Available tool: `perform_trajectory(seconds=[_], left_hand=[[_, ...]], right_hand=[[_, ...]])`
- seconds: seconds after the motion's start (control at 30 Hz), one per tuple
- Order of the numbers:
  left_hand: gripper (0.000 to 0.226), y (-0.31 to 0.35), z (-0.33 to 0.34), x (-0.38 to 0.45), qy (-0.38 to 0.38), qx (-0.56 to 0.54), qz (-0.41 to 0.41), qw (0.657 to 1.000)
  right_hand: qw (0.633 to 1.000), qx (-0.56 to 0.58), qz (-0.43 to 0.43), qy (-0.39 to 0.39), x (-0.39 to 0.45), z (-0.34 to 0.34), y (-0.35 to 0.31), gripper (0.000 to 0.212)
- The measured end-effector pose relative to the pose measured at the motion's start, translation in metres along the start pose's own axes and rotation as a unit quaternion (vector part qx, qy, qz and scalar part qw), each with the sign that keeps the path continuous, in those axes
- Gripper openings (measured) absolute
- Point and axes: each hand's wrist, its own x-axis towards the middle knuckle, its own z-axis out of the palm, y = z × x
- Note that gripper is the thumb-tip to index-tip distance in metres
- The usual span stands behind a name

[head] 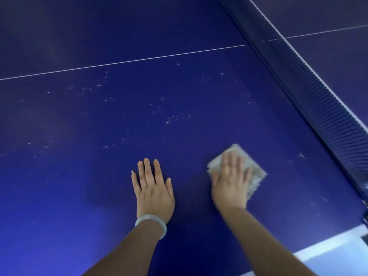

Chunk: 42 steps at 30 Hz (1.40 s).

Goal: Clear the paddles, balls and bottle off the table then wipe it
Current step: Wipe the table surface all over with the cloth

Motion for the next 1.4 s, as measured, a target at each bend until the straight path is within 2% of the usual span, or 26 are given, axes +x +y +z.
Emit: perform_trajectory(seconds=[0.1, 0.17, 0.2, 0.23, 0.3, 0.37, 0.4, 0.43, 0.5, 0.57, 0.6, 0.7, 0.8, 0.93, 1.03, 1.1, 1.13, 1.27, 1.4], left_hand=[[0.064, -0.002, 0.000, -0.001, -0.001, -0.007, -0.005, 1.000], [0.061, -0.002, 0.001, -0.001, 0.000, -0.010, -0.001, 1.000], [0.063, -0.002, 0.000, -0.001, -0.001, -0.012, -0.001, 1.000], [0.064, -0.002, 0.000, 0.000, -0.002, -0.012, 0.001, 1.000], [0.065, 0.000, -0.002, 0.000, -0.002, -0.009, 0.001, 1.000], [0.065, 0.001, -0.003, 0.000, -0.005, -0.006, -0.002, 1.000], [0.065, 0.002, -0.003, 0.000, -0.008, -0.005, -0.003, 1.000], [0.066, 0.003, -0.004, -0.001, -0.010, -0.003, -0.004, 1.000], [0.066, 0.004, -0.006, -0.001, -0.014, 0.002, -0.007, 1.000], [0.062, 0.009, -0.011, -0.001, -0.019, -0.004, -0.015, 1.000], [0.059, 0.014, -0.014, 0.000, -0.022, -0.014, -0.017, 1.000], [0.052, 0.045, -0.019, 0.000, -0.006, -0.054, 0.032, 0.998], [0.054, 0.097, -0.017, 0.004, 0.010, -0.094, 0.086, 0.992], [0.062, 0.166, -0.002, 0.019, -0.049, -0.085, 0.038, 0.994], [0.070, 0.194, 0.012, 0.021, -0.066, -0.031, -0.020, 0.997], [0.072, 0.198, 0.018, 0.017, -0.049, -0.007, -0.029, 0.998], [0.073, 0.198, 0.021, 0.016, -0.038, -0.001, -0.029, 0.999], [0.072, 0.198, 0.023, 0.014, -0.025, 0.006, -0.027, 0.999], [0.073, 0.199, 0.022, 0.013, -0.032, 0.010, -0.031, 0.999]], right_hand=[[0.979, -0.020, -0.204, -0.020, -0.071, 0.018, -0.018, 0.062], [0.965, -0.013, -0.259, -0.030, -0.084, 0.018, 0.007, 0.063], [0.967, -0.020, -0.253, -0.019, -0.080, 0.016, 0.024, 0.063], [0.976, -0.026, -0.217, -0.002, -0.072, 0.012, 0.042, 0.063], [0.997, -0.011, -0.074, 0.017, -0.049, 0.001, 0.072, 0.060], [0.998, 0.023, 0.064, 0.001, -0.031, -0.004, 0.080, 0.059], [0.995, 0.037, 0.090, -0.004, -0.029, -0.004, 0.073, 0.060], [0.996, 0.044, 0.073, -0.004, -0.033, -0.002, 0.063, 0.061], [0.998, 0.037, -0.054, 0.001, -0.054, 0.004, 0.042, 0.061], [0.982, 0.010, -0.189, -0.020, -0.077, 0.008, 0.040, 0.061], [0.973, 0.004, -0.230, -0.031, -0.082, 0.009, 0.049, 0.061], [0.965, -0.010, -0.260, -0.036, -0.077, 0.003, 0.088, 0.059], [0.979, -0.019, -0.200, -0.029, -0.060, -0.009, 0.123, 0.060], [0.997, -0.001, -0.071, 0.005, -0.046, -0.019, 0.153, 0.059], [0.994, 0.009, -0.106, -0.003, -0.054, -0.018, 0.172, 0.059], [0.989, -0.003, -0.150, -0.010, -0.066, -0.016, 0.198, 0.058], [0.989, -0.005, -0.146, -0.005, -0.072, -0.017, 0.215, 0.058], [0.999, -0.014, -0.031, 0.003, -0.065, -0.029, 0.262, 0.061], [0.992, -0.009, 0.128, 0.005, -0.006, -0.038, 0.275, 0.062]])
